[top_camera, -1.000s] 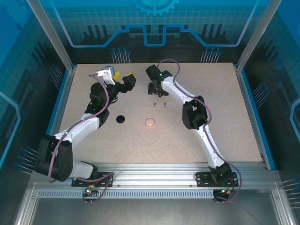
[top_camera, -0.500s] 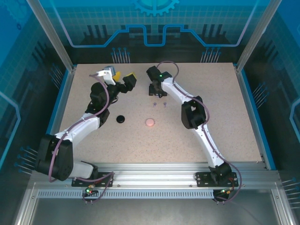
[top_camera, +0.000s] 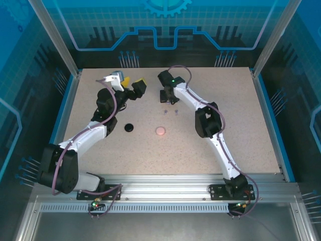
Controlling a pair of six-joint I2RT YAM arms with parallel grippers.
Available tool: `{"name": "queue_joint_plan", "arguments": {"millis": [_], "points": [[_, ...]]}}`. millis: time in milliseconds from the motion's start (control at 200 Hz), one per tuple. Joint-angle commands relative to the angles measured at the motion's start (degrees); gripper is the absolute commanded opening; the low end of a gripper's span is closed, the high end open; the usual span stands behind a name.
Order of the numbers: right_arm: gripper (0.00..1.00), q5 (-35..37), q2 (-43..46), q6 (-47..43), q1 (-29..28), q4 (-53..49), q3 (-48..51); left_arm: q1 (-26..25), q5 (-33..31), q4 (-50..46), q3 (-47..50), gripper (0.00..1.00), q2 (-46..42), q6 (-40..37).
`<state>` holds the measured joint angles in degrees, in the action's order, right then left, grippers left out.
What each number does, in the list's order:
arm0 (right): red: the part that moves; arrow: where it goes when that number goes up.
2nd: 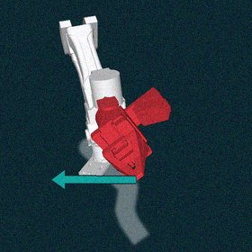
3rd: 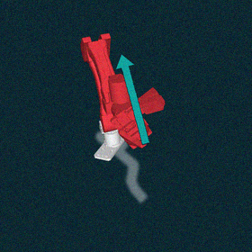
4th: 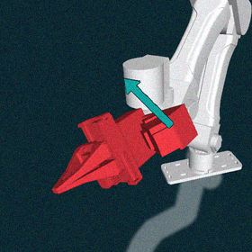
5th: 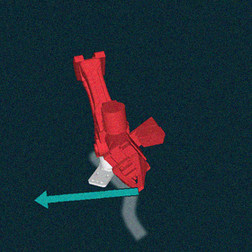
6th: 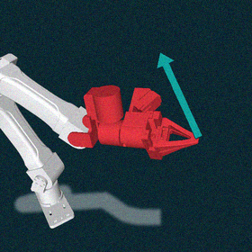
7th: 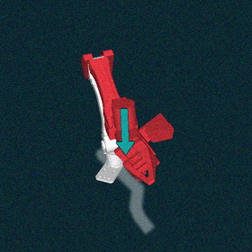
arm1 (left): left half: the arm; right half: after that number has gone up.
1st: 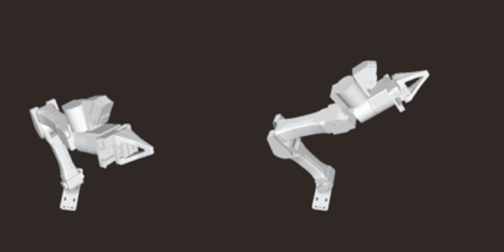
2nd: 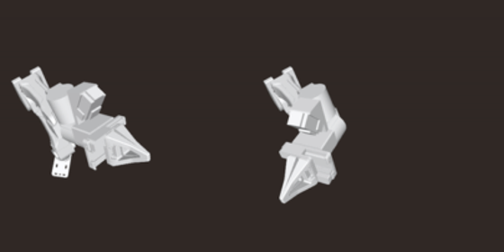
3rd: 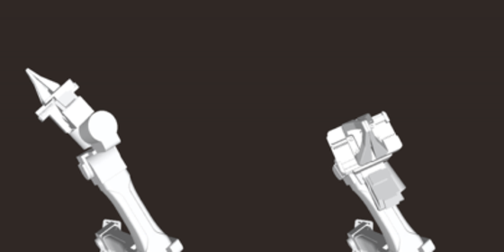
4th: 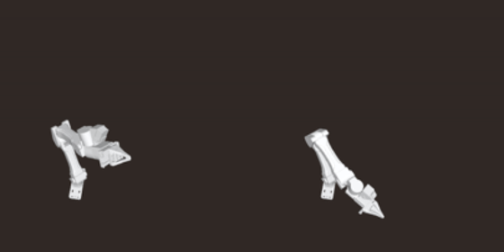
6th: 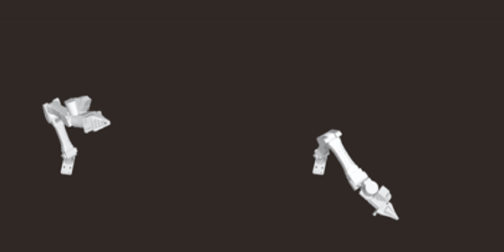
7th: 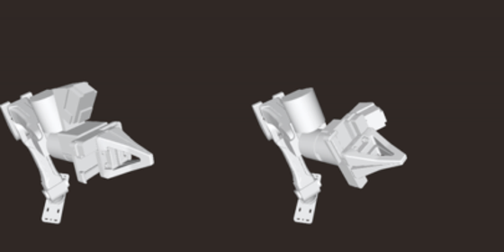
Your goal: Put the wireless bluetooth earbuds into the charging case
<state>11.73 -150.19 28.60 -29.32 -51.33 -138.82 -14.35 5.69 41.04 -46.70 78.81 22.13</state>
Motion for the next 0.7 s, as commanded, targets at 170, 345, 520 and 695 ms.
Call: {"name": "queue_joint_plan", "arguments": {"millis": [170, 345, 520, 695], "points": [[0.33, -0.67, 14.51, -3.75, -0.17, 4.19, 9.92, 0.37, 2.60, -0.15, 0.13, 0.99, -1.85, -0.86], [0.32, 0.56, 24.32, -7.98, -1.12, 5.41, 20.49, 0.31, 4.29, -1.63, 0.47, 0.99, -3.77, 0.12], [0.32, 2.43, 35.59, -11.14, -2.86, 9.08, 36.41, -0.06, 5.98, -4.17, 0.50, 0.99, -6.44, 0.78], [0.32, 3.20, 45.10, -11.90, -5.70, 12.42, 52.71, -1.01, 7.38, -9.34, -0.49, 0.99, -9.13, -0.01]]}}
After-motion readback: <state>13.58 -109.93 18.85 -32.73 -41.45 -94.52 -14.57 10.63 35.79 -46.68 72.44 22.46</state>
